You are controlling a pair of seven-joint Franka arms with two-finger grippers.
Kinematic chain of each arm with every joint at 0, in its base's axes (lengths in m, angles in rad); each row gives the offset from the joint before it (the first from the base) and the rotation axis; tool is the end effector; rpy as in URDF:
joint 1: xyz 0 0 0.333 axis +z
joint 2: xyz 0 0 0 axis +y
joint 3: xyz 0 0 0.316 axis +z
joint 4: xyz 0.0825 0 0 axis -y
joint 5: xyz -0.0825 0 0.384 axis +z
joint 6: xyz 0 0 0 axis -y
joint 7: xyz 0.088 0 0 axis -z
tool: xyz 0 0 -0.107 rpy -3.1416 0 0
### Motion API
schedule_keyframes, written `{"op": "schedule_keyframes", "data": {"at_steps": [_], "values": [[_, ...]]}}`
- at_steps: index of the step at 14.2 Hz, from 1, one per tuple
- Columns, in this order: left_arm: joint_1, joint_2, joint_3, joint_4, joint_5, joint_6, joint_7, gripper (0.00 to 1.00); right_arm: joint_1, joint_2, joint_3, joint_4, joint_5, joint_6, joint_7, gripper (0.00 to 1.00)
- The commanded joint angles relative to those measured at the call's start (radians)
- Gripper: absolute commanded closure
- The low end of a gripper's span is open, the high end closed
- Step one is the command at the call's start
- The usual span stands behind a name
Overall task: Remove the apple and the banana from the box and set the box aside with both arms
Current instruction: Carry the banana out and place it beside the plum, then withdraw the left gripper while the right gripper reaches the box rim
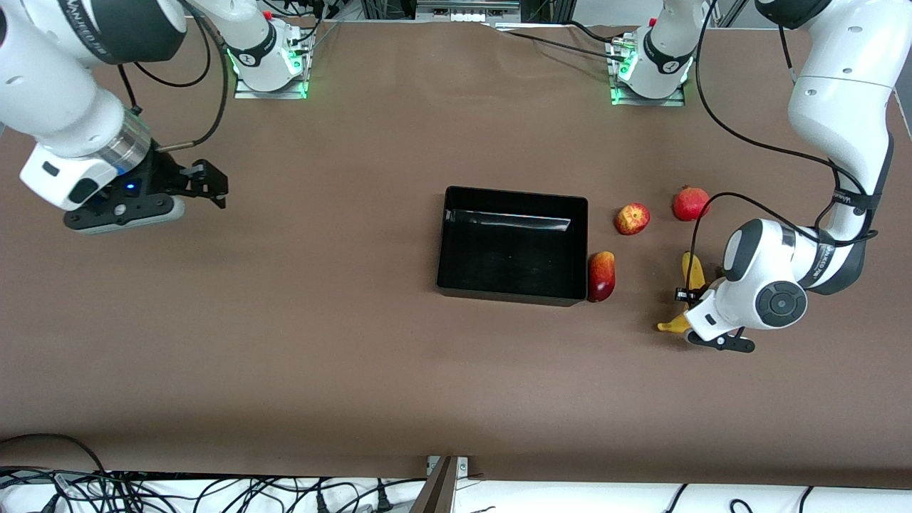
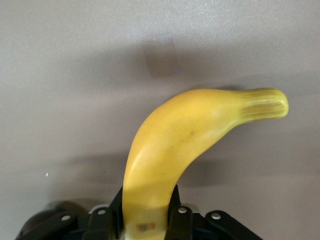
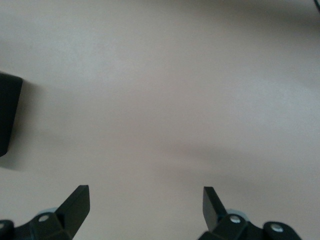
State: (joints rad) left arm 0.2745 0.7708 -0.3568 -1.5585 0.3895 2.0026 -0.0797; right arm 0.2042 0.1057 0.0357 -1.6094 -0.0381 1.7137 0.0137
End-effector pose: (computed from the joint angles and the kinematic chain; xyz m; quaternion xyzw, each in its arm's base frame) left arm 0.6719 -0.0029 0.1920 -0.9877 0.0769 0.1283 0.0461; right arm 0.5791 0.1370 0.5579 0.9932 0.1155 0.0015 0.0169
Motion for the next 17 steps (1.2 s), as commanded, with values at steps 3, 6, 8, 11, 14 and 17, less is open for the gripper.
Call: {"op": "schedule_keyframes", "data": {"at_steps": [3, 6, 8, 11, 14, 17], "values": [[0.003, -0.033, -0.005, 0.003, 0.013, 0.001, 0.018, 0.00, 0.070, 0.015, 0.001, 0.006, -0.006, -0.069, 0.008, 0.00], [-0.009, -0.152, -0.013, 0.040, 0.009, -0.115, 0.021, 0.00, 0.127, 0.077, 0.001, 0.026, 0.032, -0.046, 0.078, 0.00], [-0.020, -0.171, -0.022, 0.115, 0.002, -0.162, 0.026, 0.00, 0.170, 0.138, 0.003, 0.057, 0.075, -0.020, 0.193, 0.00], [-0.009, -0.188, -0.086, 0.257, -0.081, -0.371, 0.028, 0.00, 0.266, 0.238, 0.001, 0.092, 0.107, 0.079, 0.383, 0.00], [0.026, -0.258, -0.083, 0.290, -0.187, -0.438, 0.041, 0.00, 0.366, 0.337, 0.001, 0.102, 0.107, 0.206, 0.582, 0.00], [0.028, -0.323, -0.076, 0.323, -0.198, -0.478, 0.084, 0.00, 0.428, 0.419, 0.001, 0.105, 0.139, 0.328, 0.718, 0.00]]}}
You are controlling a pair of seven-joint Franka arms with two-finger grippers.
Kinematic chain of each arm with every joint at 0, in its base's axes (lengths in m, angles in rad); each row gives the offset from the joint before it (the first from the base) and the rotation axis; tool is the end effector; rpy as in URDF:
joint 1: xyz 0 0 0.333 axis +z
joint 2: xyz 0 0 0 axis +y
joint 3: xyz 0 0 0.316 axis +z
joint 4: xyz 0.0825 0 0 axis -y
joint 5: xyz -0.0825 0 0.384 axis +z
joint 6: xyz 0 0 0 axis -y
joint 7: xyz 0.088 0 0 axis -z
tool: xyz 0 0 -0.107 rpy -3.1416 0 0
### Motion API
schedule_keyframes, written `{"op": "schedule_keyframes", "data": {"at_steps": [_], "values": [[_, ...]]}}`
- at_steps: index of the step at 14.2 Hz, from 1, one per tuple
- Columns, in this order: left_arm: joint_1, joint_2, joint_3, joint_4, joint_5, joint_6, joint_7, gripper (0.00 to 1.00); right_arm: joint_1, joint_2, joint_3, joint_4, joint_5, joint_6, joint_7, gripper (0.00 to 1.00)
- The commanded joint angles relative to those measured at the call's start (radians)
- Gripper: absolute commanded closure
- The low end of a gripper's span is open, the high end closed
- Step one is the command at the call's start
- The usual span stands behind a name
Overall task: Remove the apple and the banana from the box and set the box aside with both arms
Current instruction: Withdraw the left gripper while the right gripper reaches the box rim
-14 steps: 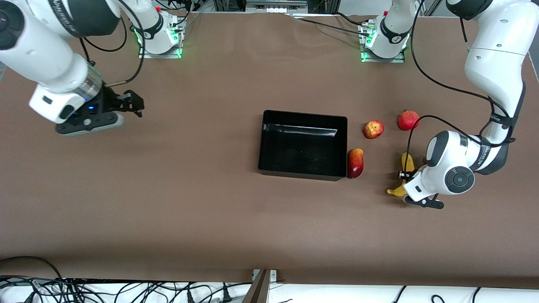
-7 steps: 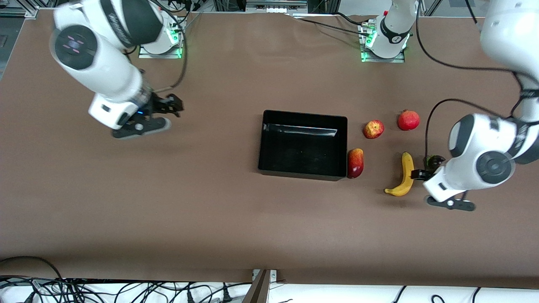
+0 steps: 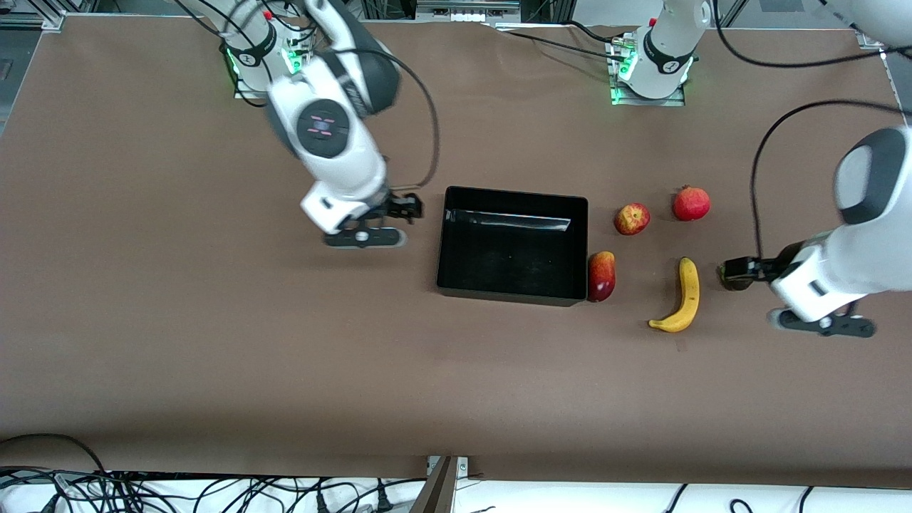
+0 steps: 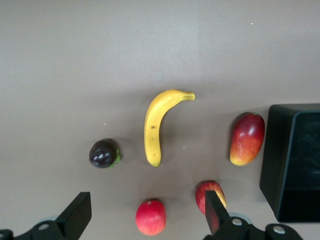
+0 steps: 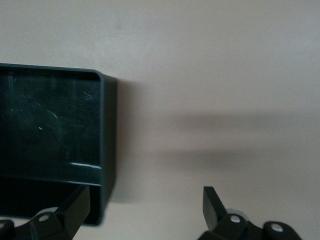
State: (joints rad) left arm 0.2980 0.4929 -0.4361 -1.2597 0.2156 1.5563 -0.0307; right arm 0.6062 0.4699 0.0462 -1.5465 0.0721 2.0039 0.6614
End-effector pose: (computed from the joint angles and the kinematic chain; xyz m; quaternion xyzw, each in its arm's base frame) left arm 0.6771 -0.0076 0.4836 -0.9960 0.0450 0.0760 0.0119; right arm 0.5447 0.4161 0.3788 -0.9988 0.0223 0.0311 0.0304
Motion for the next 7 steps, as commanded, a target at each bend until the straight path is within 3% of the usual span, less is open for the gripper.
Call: {"op": "schedule_keyframes", "data": {"at_steps": [1, 3, 5, 6, 7], "values": [[-0.014, -0.103, 0.016, 0.017, -0.021, -0.028, 0.031, 0.00, 0.044, 0.085, -0.009, 0.043, 0.031, 0.080, 0.107, 0.00], [-0.066, -0.237, 0.101, -0.103, -0.101, -0.021, 0.025, 0.00, 0.082, 0.145, -0.009, 0.043, 0.029, 0.165, 0.187, 0.00], [-0.214, -0.301, 0.303, -0.145, -0.183, -0.022, 0.022, 0.00, 0.116, 0.205, -0.011, 0.045, 0.023, 0.251, 0.228, 0.01], [-0.230, -0.325, 0.344, -0.183, -0.226, -0.021, 0.022, 0.00, 0.119, 0.229, -0.011, 0.045, 0.020, 0.274, 0.240, 0.02], [-0.229, -0.374, 0.350, -0.275, -0.252, -0.006, 0.018, 0.00, 0.125, 0.245, -0.011, 0.043, 0.018, 0.283, 0.241, 0.10]]}}
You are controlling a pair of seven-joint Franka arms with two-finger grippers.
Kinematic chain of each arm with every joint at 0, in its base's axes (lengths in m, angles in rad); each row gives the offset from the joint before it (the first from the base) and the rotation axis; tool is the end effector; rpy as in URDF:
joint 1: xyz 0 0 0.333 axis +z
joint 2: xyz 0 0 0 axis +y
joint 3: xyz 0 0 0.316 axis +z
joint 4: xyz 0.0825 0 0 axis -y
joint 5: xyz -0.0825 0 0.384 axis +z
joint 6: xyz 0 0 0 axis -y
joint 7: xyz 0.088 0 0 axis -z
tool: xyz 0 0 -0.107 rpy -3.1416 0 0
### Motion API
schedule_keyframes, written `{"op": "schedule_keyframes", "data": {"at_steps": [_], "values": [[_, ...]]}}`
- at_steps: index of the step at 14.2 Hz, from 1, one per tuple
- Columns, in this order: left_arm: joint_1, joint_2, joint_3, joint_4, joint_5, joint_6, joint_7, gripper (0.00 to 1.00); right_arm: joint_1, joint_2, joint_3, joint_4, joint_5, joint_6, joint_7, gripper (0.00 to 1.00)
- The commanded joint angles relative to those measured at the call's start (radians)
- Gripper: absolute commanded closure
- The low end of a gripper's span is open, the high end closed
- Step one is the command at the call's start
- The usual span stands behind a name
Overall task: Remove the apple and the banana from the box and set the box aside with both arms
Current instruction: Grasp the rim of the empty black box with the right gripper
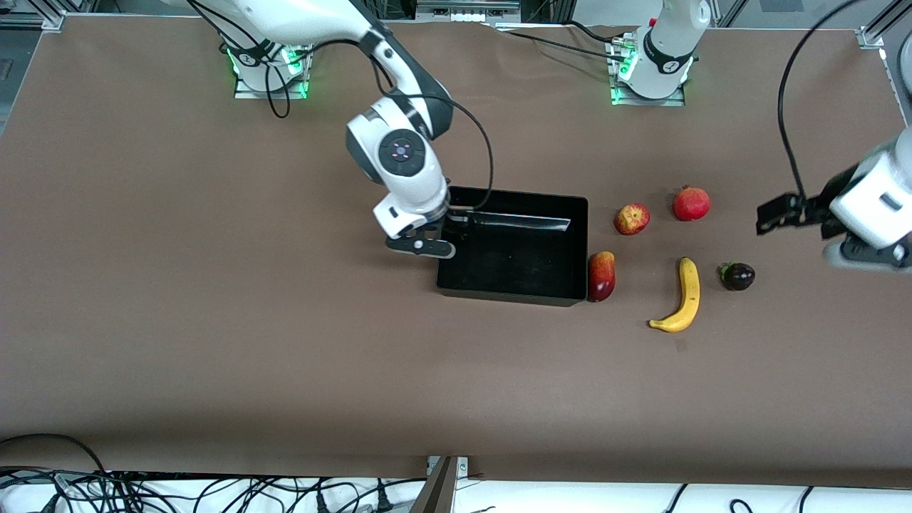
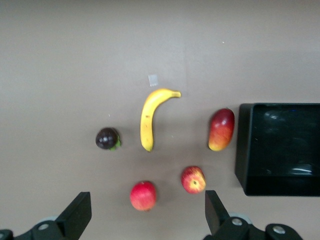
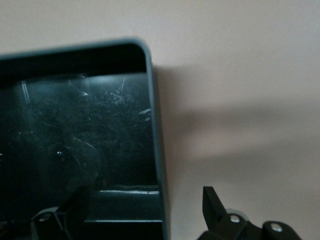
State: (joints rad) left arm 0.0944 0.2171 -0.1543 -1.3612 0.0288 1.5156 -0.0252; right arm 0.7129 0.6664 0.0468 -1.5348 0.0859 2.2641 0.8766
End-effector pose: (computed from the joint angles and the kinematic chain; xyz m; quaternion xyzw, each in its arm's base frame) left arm 0.6134 -0.0228 0.5925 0.9994 -0.0157 -0.0302 0.0009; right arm 0.5196 0.4893 0.2700 -0.9943 0.0901 0.0136 0.0559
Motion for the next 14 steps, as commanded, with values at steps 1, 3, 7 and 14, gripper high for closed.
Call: {"op": "schedule_keyframes", "data": {"at_steps": [1, 3, 7, 14], "values": [[-0.028, -0.152, 0.070, -0.267, -0.060, 0.111, 0.010, 0.00, 0.020, 0.054, -0.013, 0.032, 0.000, 0.023, 0.025, 0.20], [-0.042, -0.215, 0.087, -0.386, -0.055, 0.231, -0.036, 0.00, 0.019, 0.059, -0.015, 0.032, -0.011, 0.022, 0.007, 0.48], [-0.062, -0.237, 0.145, -0.398, -0.064, 0.229, -0.030, 0.00, 0.008, 0.055, -0.021, 0.032, -0.015, 0.012, 0.001, 1.00], [-0.059, -0.225, 0.141, -0.371, -0.053, 0.158, -0.033, 0.00, -0.099, -0.076, -0.022, 0.033, -0.005, -0.197, -0.172, 1.00]]}}
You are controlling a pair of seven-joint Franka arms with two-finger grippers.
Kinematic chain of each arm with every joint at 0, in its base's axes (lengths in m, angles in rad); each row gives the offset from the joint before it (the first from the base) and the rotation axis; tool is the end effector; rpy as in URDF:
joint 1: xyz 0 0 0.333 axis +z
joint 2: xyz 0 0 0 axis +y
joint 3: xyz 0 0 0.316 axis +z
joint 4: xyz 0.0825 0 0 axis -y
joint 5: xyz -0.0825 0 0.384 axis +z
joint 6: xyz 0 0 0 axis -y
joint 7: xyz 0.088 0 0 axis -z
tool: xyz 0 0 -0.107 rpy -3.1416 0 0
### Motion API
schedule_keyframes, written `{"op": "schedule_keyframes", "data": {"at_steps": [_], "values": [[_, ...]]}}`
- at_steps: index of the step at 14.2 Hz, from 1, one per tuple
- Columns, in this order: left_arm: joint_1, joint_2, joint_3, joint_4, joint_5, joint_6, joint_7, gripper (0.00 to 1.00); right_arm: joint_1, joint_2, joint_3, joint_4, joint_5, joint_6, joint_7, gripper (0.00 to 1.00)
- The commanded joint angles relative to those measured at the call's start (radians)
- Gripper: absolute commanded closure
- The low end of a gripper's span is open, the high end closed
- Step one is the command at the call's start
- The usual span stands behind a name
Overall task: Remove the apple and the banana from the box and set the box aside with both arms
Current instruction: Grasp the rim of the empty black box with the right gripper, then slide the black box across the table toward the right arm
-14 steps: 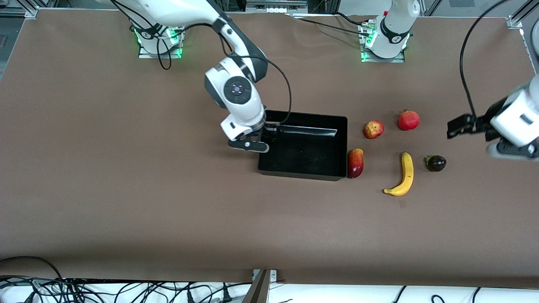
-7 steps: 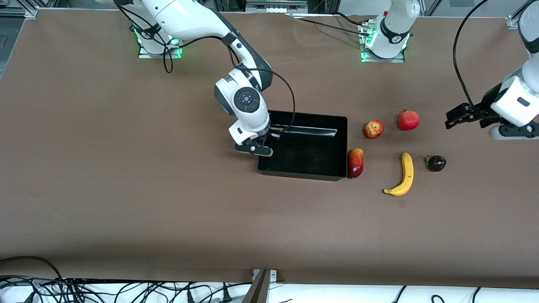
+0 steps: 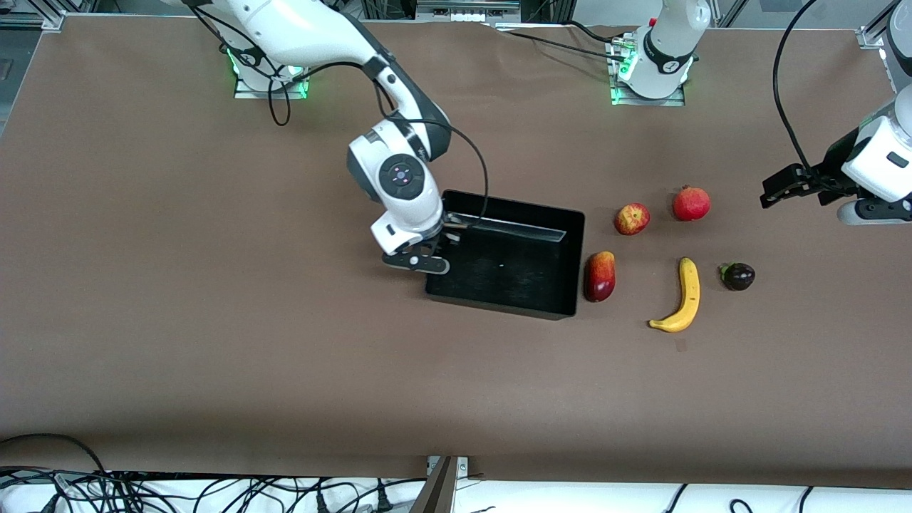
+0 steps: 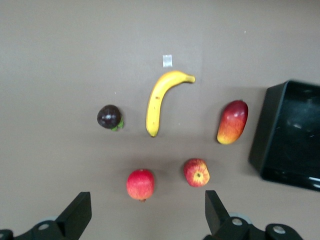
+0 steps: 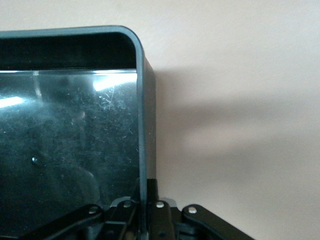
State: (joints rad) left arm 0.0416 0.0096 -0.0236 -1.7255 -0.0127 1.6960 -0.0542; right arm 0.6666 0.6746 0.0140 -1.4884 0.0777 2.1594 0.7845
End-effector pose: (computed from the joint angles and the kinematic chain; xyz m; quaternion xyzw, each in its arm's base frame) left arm 0.5615 0.0090 0.5564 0.9991 0.0370 -0.0197 0.0060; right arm 0.5541 0.4505 0.2752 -0.9965 0.0750 0.0258 0.0260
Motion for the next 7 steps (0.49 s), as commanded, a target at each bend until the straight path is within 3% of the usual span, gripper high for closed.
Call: {"op": "schedule_keyframes", "data": {"at_steps": [1, 4, 7], "values": [[-0.008, -0.017, 0.010, -0.005, -0.012, -0.022, -0.012, 0.00, -0.080, -0.117, 0.011, -0.013, 0.008, -0.148, -0.161, 1.00], [-0.009, -0.019, 0.004, -0.002, -0.010, -0.033, -0.016, 0.00, -0.146, -0.196, -0.052, -0.029, 0.011, -0.297, -0.415, 1.00], [-0.011, -0.019, 0.001, 0.001, -0.010, -0.033, -0.016, 0.00, -0.151, -0.291, -0.211, -0.152, 0.022, -0.322, -0.687, 1.00]]}}
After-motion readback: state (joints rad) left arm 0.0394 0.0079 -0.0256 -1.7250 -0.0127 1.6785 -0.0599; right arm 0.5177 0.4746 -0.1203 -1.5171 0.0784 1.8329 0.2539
